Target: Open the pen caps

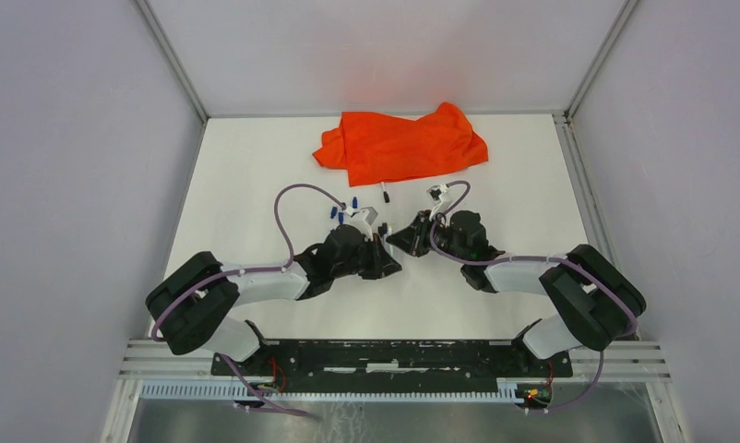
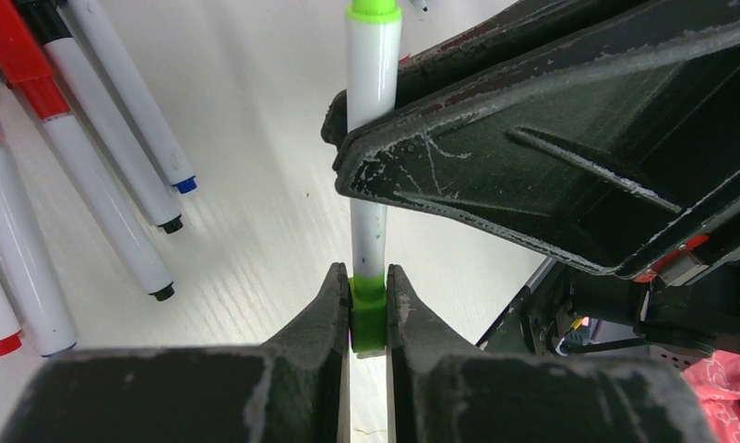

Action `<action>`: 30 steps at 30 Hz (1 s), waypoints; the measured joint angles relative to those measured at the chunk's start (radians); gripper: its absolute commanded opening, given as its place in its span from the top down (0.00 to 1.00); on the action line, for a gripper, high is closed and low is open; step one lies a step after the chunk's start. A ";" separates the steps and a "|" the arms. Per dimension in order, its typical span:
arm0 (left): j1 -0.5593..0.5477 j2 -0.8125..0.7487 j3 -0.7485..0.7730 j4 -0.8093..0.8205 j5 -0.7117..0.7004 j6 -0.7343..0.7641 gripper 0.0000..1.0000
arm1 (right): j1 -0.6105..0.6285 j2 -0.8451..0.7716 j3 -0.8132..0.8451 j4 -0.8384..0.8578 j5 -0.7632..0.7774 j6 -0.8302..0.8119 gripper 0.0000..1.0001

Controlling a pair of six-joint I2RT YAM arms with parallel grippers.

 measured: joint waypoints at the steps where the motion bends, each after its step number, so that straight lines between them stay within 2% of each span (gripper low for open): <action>1: -0.001 0.000 0.000 -0.002 -0.003 0.000 0.98 | 0.000 0.000 0.000 0.000 0.000 -0.001 0.98; 11: -0.017 0.000 -0.003 0.000 -0.041 0.000 0.98 | 0.002 0.003 0.012 -0.019 0.005 -0.004 1.00; 20: -0.033 0.029 -0.013 0.073 -0.063 0.025 0.98 | -0.040 0.000 0.021 -0.047 -0.039 0.013 1.00; 30: -0.030 0.085 -0.006 0.158 0.024 0.055 0.98 | -0.109 -0.010 0.034 -0.098 -0.167 -0.060 1.00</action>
